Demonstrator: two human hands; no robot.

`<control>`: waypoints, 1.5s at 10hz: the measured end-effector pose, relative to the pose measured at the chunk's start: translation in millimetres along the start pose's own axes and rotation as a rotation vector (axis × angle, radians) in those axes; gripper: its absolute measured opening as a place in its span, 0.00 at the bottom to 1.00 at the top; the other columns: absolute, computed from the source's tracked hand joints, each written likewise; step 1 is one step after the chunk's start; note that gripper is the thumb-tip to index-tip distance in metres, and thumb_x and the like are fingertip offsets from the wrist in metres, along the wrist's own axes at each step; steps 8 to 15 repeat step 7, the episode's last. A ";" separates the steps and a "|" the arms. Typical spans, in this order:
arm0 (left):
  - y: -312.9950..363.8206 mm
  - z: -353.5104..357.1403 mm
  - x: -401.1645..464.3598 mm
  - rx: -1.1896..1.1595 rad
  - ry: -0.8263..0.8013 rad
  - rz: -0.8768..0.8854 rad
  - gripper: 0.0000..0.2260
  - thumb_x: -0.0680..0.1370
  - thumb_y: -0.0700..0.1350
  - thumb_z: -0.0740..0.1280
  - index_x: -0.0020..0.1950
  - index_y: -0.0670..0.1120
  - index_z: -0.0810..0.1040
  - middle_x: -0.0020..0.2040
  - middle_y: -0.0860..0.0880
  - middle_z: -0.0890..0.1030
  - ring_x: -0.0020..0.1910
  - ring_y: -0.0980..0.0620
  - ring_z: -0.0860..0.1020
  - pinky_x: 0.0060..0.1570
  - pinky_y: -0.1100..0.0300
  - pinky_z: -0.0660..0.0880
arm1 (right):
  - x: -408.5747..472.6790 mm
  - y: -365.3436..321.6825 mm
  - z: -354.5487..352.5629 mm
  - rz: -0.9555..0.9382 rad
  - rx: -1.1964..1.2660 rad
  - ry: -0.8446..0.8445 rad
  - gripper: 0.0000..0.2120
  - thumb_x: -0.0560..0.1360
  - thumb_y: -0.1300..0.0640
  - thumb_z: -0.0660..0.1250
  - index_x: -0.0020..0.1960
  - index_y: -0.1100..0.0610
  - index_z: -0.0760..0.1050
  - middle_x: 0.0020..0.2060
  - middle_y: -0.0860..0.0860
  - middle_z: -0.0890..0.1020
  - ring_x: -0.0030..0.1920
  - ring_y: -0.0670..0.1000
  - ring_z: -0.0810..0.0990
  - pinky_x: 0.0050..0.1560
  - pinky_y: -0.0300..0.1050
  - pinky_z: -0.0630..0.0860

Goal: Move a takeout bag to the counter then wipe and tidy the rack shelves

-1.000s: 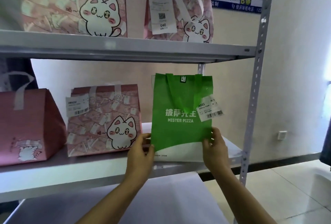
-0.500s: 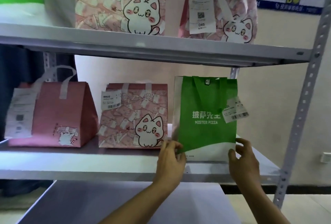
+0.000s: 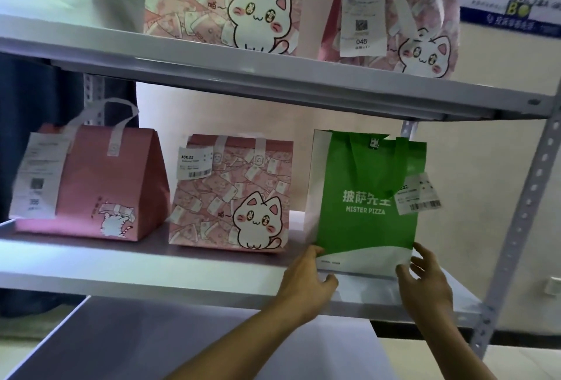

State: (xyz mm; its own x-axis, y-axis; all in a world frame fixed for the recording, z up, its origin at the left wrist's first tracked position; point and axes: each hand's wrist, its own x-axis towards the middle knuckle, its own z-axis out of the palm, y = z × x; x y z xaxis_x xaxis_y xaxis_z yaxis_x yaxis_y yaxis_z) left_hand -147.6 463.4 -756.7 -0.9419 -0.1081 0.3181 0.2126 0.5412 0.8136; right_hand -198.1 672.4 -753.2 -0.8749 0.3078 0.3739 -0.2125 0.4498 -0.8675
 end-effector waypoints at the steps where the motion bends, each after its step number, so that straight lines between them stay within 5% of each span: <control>1: 3.0 4.4 8.3 0.049 -0.035 -0.004 0.22 0.76 0.52 0.66 0.69 0.56 0.67 0.67 0.55 0.72 0.65 0.50 0.72 0.66 0.53 0.71 | 7.8 1.5 -3.7 0.015 0.024 -0.021 0.26 0.78 0.59 0.67 0.74 0.44 0.68 0.63 0.55 0.81 0.56 0.55 0.79 0.50 0.49 0.72; 3: 0.7 7.5 11.3 0.094 -0.006 0.034 0.24 0.76 0.52 0.65 0.72 0.57 0.66 0.71 0.58 0.68 0.68 0.52 0.70 0.69 0.53 0.68 | 16.2 3.0 -8.0 0.003 0.020 -0.056 0.27 0.78 0.60 0.68 0.74 0.46 0.68 0.63 0.56 0.81 0.64 0.57 0.78 0.55 0.50 0.74; 6: 2.0 6.1 3.1 0.117 0.002 0.035 0.21 0.78 0.50 0.65 0.71 0.54 0.69 0.69 0.56 0.68 0.65 0.55 0.71 0.66 0.60 0.68 | -3.9 -2.2 -12.9 -0.145 0.043 0.023 0.19 0.78 0.63 0.65 0.65 0.46 0.73 0.56 0.49 0.81 0.58 0.50 0.79 0.57 0.51 0.75; 15: 17.0 -0.7 3.9 0.105 -0.019 -0.026 0.17 0.79 0.51 0.65 0.68 0.56 0.72 0.66 0.56 0.70 0.63 0.54 0.72 0.63 0.59 0.70 | -5.7 -19.6 -10.3 -0.176 -0.034 -0.014 0.19 0.78 0.65 0.65 0.66 0.49 0.75 0.56 0.47 0.80 0.57 0.48 0.79 0.58 0.48 0.76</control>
